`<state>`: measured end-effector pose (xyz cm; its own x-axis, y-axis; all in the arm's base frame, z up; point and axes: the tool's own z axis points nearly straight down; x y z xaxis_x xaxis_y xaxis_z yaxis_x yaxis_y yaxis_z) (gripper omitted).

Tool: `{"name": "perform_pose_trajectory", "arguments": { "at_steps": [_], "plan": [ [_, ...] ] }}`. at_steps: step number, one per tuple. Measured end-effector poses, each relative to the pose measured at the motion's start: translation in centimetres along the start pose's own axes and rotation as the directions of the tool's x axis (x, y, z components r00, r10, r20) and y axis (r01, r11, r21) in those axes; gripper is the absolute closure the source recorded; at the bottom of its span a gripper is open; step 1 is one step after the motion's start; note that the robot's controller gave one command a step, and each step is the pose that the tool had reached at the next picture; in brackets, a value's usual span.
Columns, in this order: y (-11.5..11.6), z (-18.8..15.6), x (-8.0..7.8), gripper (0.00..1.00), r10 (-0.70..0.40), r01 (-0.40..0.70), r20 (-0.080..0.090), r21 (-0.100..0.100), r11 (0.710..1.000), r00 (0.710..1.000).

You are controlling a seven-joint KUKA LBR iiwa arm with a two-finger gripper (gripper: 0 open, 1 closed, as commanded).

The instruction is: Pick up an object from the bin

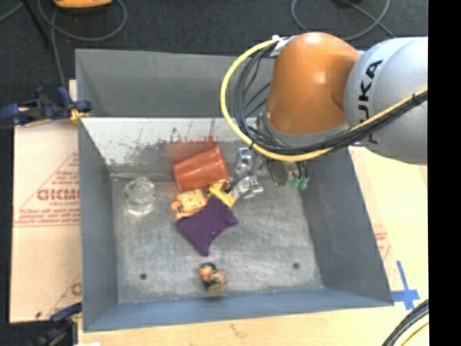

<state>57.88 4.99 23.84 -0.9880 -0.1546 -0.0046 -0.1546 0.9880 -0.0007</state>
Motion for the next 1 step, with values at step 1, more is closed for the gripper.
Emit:
{"name": "perform_pose_trajectory", "arguments": {
  "at_steps": [1],
  "plan": [
    [0.00, 0.00, 0.00, 1.00, 0.000, 0.000, 0.000, 0.000, 1.000, 1.000]
  ]
}}
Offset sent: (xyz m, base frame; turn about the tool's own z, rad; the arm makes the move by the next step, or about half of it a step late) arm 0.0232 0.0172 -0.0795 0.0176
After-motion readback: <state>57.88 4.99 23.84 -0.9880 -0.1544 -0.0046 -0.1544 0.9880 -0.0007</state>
